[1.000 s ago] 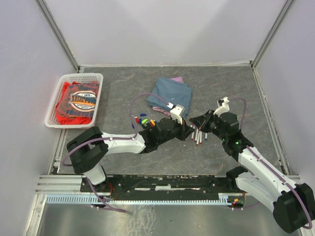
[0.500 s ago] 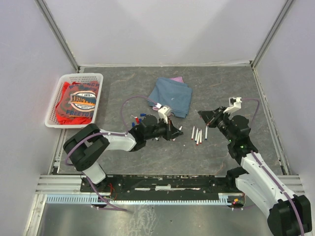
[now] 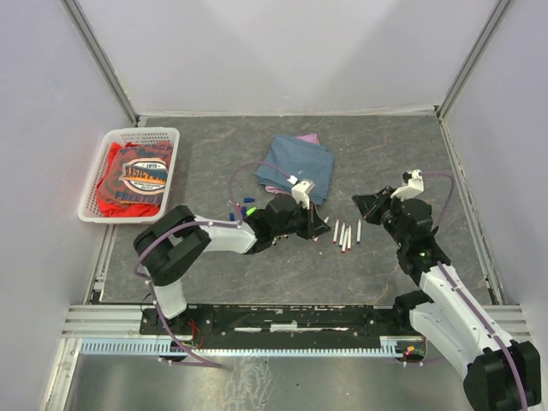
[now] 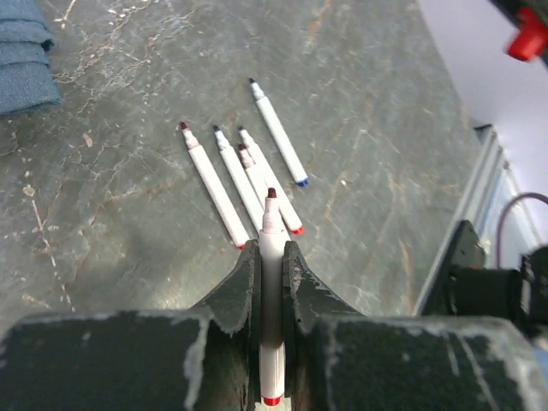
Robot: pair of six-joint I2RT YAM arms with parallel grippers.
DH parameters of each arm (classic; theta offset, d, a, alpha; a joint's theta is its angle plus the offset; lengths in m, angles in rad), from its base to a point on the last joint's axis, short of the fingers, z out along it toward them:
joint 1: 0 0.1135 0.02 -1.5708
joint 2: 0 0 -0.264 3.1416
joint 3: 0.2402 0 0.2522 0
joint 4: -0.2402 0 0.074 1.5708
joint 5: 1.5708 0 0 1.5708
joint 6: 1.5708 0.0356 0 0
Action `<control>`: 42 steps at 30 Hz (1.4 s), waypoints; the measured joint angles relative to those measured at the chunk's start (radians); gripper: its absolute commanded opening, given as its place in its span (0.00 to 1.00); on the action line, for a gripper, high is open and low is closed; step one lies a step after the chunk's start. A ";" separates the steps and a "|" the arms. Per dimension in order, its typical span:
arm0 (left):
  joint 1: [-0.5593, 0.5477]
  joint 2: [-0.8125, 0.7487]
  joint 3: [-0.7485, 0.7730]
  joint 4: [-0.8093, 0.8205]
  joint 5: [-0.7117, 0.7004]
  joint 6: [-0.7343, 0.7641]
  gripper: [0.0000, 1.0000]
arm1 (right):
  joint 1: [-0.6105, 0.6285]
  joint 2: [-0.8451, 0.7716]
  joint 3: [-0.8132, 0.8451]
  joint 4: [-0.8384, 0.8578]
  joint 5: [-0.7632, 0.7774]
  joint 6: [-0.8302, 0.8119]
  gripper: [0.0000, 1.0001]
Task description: Open the pen caps
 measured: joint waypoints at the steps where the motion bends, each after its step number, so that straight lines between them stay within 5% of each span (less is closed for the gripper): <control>1: -0.011 0.025 0.029 -0.023 -0.041 0.000 0.03 | 0.000 0.000 0.003 -0.018 0.012 -0.003 0.01; 12: -0.063 0.190 0.157 -0.169 -0.316 -0.003 0.05 | 0.000 0.000 0.003 -0.084 0.047 -0.016 0.01; 28: -0.093 0.250 0.253 -0.208 -0.371 -0.004 0.36 | 0.000 0.020 0.003 -0.100 0.043 -0.016 0.01; 42: -0.099 0.163 0.187 -0.253 -0.431 -0.003 0.39 | 0.002 0.058 0.016 -0.107 0.017 -0.044 0.01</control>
